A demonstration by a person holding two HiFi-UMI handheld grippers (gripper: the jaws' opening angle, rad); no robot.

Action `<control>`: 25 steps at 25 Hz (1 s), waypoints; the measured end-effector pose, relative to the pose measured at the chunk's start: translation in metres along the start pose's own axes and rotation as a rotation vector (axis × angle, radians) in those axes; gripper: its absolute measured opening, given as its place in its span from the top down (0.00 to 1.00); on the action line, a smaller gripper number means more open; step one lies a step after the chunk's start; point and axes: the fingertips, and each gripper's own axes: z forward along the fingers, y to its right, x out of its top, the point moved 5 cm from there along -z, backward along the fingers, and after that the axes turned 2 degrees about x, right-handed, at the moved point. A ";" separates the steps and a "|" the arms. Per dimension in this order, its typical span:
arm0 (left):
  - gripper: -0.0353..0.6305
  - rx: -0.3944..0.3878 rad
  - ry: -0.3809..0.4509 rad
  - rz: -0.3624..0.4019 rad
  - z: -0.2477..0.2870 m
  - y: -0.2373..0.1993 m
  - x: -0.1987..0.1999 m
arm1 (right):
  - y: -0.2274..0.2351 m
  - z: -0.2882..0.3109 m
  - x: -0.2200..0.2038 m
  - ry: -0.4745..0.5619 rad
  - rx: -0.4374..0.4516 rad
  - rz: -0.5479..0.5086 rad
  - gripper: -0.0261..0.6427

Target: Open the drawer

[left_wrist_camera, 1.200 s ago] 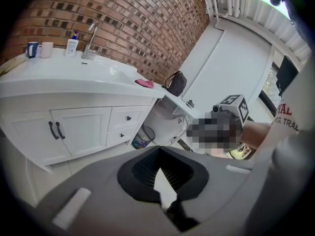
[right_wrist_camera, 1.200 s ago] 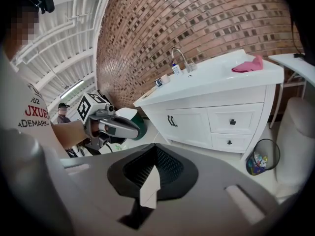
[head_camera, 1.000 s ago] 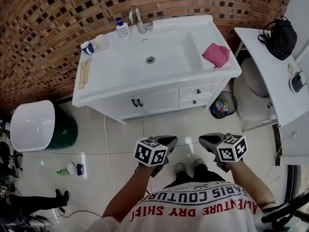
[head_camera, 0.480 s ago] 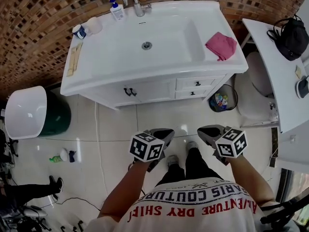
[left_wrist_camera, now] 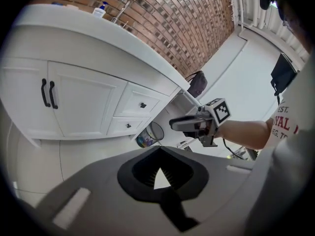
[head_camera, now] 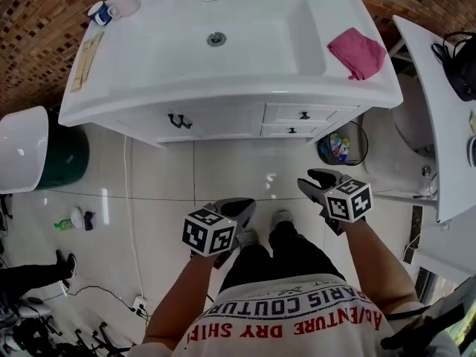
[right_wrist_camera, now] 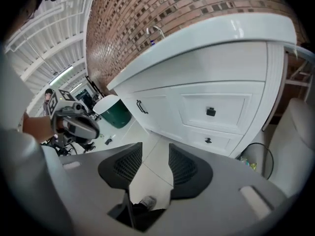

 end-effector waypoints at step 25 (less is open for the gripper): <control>0.97 0.133 0.150 0.061 0.143 -0.239 -0.081 | 0.265 0.243 -0.074 0.160 -0.257 0.099 0.64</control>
